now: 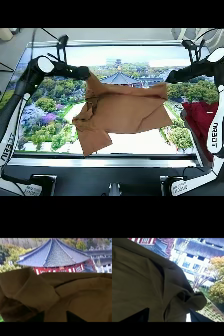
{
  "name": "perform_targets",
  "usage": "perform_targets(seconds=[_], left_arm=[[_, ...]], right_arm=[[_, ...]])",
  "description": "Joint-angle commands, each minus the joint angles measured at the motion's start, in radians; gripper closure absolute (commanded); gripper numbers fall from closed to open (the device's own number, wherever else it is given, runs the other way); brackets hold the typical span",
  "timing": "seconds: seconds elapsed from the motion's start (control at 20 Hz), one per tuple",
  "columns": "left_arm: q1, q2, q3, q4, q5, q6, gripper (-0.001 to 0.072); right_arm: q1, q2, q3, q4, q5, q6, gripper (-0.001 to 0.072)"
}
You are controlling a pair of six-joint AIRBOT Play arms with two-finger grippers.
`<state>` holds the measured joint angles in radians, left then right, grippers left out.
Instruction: Fold the shirts.
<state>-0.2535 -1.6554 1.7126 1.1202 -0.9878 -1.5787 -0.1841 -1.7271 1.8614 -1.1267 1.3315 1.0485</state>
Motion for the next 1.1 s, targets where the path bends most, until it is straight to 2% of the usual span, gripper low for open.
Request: perform_targets(seconds=[0.0,0.05,0.1,0.15,0.25,0.35,0.4,0.55,0.7,1.05], left_arm=[[0.067,-0.044,0.012,-0.028,-0.308,0.048,0.0193],[0.102,-0.039,0.013,-0.002,-0.428,0.061,0.0212],[0.135,-0.034,0.008,0.051,-0.537,0.061,0.0326],[0.164,-0.016,-0.017,0.118,-0.61,0.061,0.0347],[0.205,0.058,-0.14,0.182,-0.614,0.066,0.0345],[0.22,0.157,-0.341,0.179,-0.533,0.149,0.0299],[0.22,0.208,-0.46,0.179,-0.472,0.185,0.0299],[0.219,0.279,-0.717,0.163,-0.278,0.193,0.03],[0.206,0.264,-0.798,0.106,-0.15,0.214,0.0304],[0.112,0.258,-0.798,0.076,0.024,0.233,0.0305]], right_arm=[[-0.027,-0.008,0.011,-0.063,0.069,-0.058,0.0163],[-0.05,0.007,0.01,-0.128,0.142,-0.063,0.0166],[-0.071,0.015,0.006,-0.193,0.196,-0.063,0.0193],[-0.097,0.022,-0.008,-0.229,0.243,-0.054,0.0237],[-0.14,0.051,-0.105,-0.221,0.285,-0.051,0.0238],[-0.159,0.106,-0.278,-0.217,0.254,-0.052,0.0237],[-0.16,0.132,-0.362,-0.207,0.219,-0.066,0.0238],[-0.16,0.161,-0.508,-0.145,0.169,-0.114,0.0237],[-0.16,0.161,-0.521,-0.14,0.171,-0.13,0.0237],[-0.16,0.161,-0.521,-0.141,0.161,-0.137,0.0236]])
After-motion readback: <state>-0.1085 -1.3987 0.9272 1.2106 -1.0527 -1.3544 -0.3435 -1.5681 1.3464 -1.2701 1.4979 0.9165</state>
